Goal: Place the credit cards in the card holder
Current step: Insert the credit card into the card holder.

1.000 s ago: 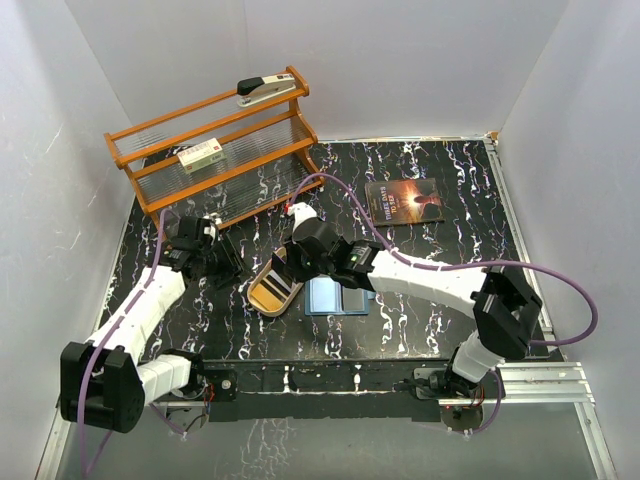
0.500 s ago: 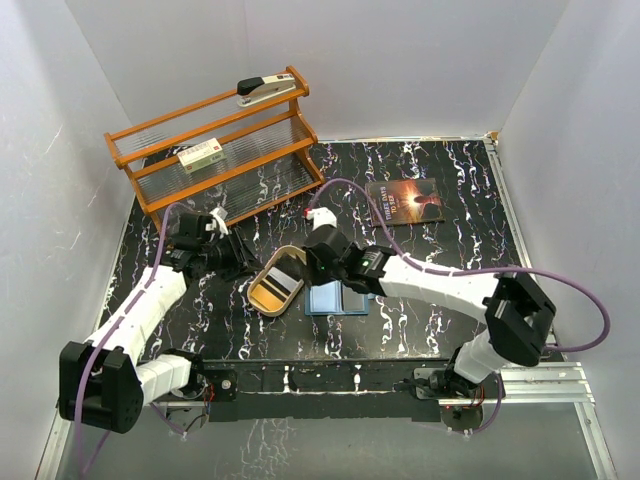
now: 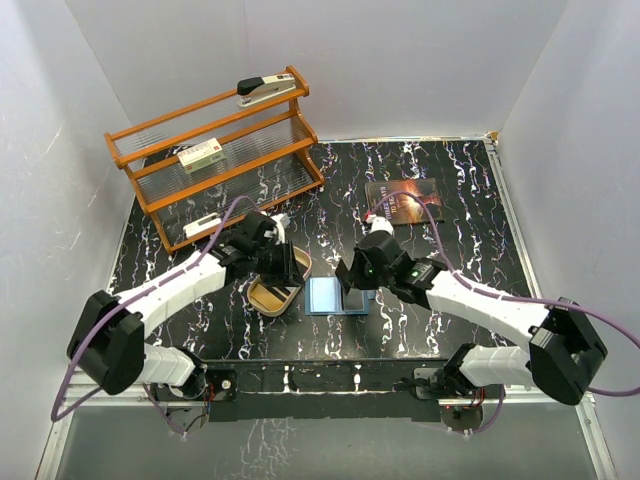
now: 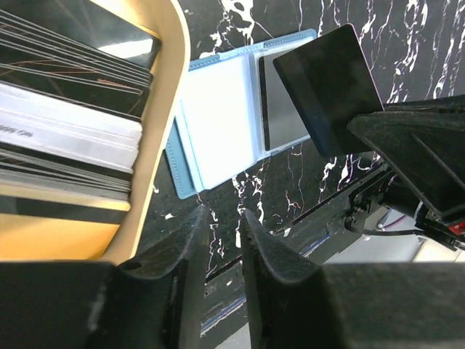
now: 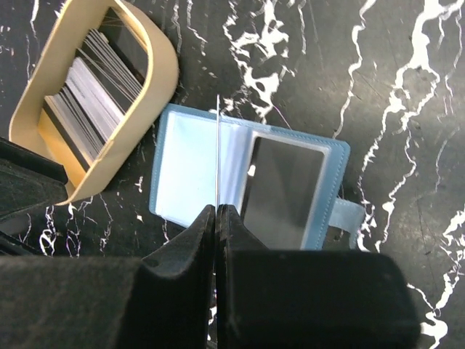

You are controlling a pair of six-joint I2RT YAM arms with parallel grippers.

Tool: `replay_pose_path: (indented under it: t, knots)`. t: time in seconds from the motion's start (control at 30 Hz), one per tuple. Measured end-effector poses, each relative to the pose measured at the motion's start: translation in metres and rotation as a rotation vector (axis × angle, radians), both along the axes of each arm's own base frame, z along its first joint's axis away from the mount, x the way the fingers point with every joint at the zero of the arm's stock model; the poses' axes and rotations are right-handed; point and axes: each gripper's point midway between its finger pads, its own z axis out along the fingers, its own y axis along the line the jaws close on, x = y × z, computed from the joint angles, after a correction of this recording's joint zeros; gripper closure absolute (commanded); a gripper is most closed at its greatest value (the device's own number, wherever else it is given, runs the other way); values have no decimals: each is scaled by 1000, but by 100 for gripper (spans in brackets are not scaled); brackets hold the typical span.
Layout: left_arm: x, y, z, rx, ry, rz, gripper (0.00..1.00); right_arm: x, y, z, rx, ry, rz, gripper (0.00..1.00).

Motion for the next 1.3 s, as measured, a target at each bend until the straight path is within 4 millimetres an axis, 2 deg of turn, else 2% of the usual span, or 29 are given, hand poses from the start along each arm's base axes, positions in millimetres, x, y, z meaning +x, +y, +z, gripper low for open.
replay_pose_path:
  t: [0.1, 0.2, 0.3, 0.43, 0.73, 1.3]
  knots:
    - [-4, -14, -9, 16, 10, -31, 83, -5, -11, -11, 33, 33, -19, 100]
    - [-9, -26, -28, 48, 43, -60, 84, -13, -18, -25, 56, 76, -27, 100]
    - [-18, -32, -49, 94, 81, -79, 85, -18, -19, -33, 91, 111, -26, 100]
    - [-22, -32, -65, 147, 100, -70, 85, -22, -16, -37, 142, 129, -25, 100]
    - [-14, -23, -76, 209, 85, -22, 86, -19, -9, -35, 204, 115, -19, 100]
    - [-12, -25, -85, 237, 93, -36, 93, -19, -12, -50, 231, 101, -27, 96]
